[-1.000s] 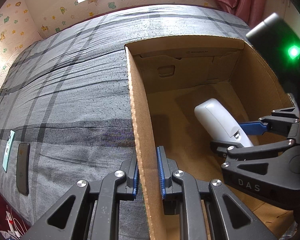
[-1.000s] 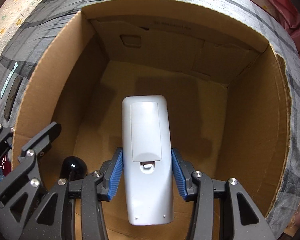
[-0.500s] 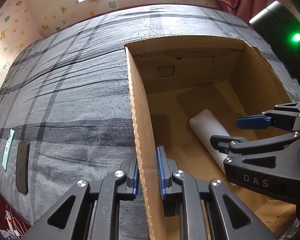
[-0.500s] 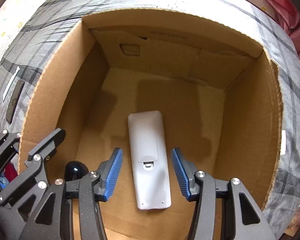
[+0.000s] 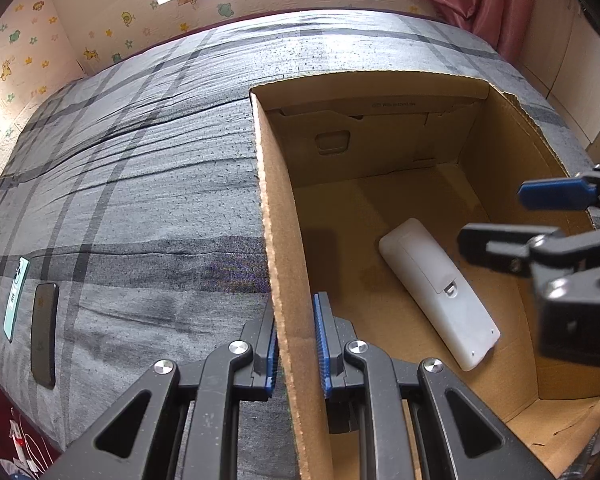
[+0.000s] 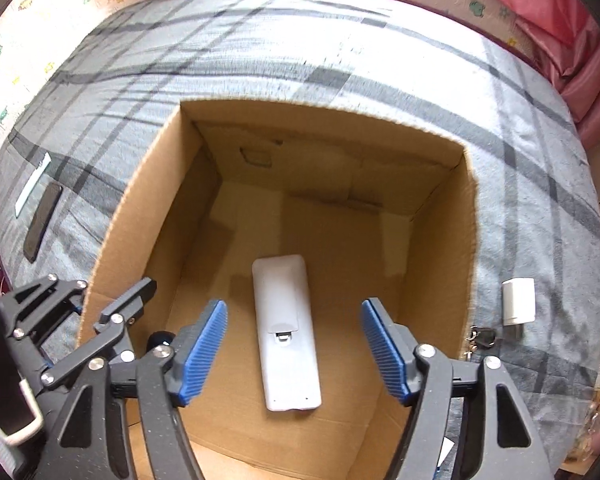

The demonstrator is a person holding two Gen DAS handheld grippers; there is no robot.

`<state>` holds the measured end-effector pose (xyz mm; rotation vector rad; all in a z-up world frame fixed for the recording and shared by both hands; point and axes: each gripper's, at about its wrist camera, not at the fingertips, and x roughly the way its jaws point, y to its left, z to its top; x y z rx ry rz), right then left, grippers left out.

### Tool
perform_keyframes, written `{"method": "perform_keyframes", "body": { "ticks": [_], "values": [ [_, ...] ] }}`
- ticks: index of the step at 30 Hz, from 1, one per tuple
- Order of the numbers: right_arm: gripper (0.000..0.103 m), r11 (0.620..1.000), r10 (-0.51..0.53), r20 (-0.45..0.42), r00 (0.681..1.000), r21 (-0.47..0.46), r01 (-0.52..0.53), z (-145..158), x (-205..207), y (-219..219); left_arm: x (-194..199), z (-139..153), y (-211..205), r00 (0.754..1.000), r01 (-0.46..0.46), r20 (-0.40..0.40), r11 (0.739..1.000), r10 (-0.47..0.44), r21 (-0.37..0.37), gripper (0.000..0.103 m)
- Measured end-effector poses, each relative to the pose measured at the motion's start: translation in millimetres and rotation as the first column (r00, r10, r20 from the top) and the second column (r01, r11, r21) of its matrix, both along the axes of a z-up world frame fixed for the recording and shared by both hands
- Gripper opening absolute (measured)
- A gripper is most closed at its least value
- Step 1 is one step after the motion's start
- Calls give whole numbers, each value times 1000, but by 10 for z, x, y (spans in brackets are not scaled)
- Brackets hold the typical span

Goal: Organize rigid objects
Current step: 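Move the right gripper back toward the white charger plug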

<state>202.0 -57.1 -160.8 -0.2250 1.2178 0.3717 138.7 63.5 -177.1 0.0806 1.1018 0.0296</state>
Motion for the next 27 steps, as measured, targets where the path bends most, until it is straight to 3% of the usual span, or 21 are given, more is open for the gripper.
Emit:
{"method": "perform_keyframes", "body": {
  "ticks": [9,18,27],
  "values": [
    [100,997,-61,63,996,41,58,361,73,-284,-8,10,-10,1000,0,1,1000,0,1,17],
    [103,992,-123,113,986,50,118,653,109,-773,-24,20,21,1000,-7,2,1000,7,-7,17],
    [103,979,-204,136,969,34,202,715,279,-1327,-25,19,36,1000,-16,0,1000,16,-10,17]
  ]
}}
